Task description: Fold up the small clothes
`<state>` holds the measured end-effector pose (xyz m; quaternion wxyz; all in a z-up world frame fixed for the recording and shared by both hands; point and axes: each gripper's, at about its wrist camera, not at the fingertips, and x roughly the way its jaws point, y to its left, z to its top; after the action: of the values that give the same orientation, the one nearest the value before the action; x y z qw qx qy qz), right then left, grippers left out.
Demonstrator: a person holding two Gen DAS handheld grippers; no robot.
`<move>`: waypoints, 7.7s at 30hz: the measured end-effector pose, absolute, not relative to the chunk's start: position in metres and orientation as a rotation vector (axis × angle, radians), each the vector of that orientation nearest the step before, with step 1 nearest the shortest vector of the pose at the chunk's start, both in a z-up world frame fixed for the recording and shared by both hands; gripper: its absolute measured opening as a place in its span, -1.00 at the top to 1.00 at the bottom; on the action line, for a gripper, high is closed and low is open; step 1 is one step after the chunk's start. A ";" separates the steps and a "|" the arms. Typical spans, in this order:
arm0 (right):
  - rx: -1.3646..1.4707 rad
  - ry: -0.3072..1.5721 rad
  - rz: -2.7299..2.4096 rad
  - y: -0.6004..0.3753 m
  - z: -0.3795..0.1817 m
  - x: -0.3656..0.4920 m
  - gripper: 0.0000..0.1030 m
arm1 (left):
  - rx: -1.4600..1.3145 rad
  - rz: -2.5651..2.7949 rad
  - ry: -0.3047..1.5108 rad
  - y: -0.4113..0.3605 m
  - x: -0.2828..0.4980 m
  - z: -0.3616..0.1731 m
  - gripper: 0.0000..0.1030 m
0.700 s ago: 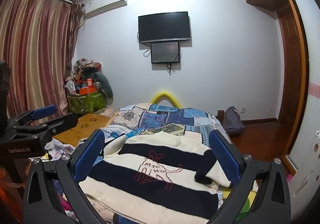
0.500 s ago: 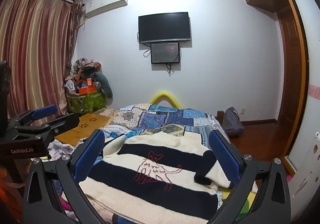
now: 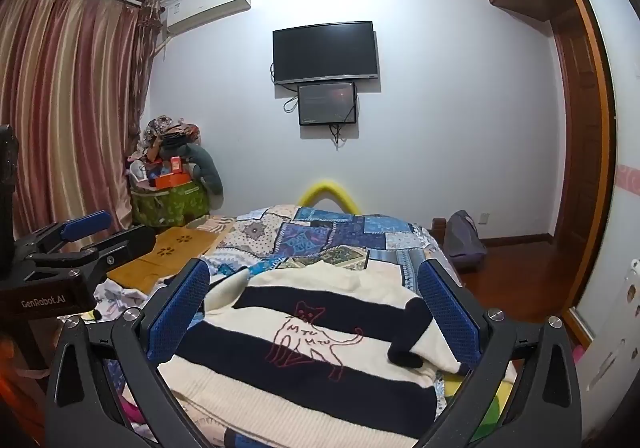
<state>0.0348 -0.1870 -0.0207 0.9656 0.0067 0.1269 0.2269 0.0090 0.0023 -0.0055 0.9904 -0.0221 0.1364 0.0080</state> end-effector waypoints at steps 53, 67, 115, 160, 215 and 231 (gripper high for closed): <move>0.054 0.266 0.439 -0.196 -0.017 0.040 -1.00 | -0.031 0.021 0.265 0.000 0.013 -0.006 -1.00; 0.037 0.304 0.438 -0.188 -0.023 0.054 -1.00 | -0.044 0.032 0.294 0.009 0.023 -0.014 -1.00; -0.112 0.880 0.616 -0.070 -0.152 0.324 -0.78 | -0.421 0.109 1.025 0.218 0.284 -0.258 0.64; -0.061 0.907 0.369 -0.202 -0.146 0.253 -0.77 | -0.613 0.589 0.978 0.410 0.281 -0.271 0.88; -0.001 0.903 0.430 -0.222 -0.153 0.239 -0.77 | -0.119 0.061 0.894 0.132 0.294 -0.147 -0.14; -0.102 0.909 0.469 -0.173 -0.147 0.245 -0.77 | -0.399 -0.006 1.091 0.212 0.345 -0.261 0.33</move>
<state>0.2445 -0.1729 -0.1466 0.8709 -0.0488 0.4346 0.2244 0.3452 0.2117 -0.2606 0.8361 -0.1886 0.5152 -0.0026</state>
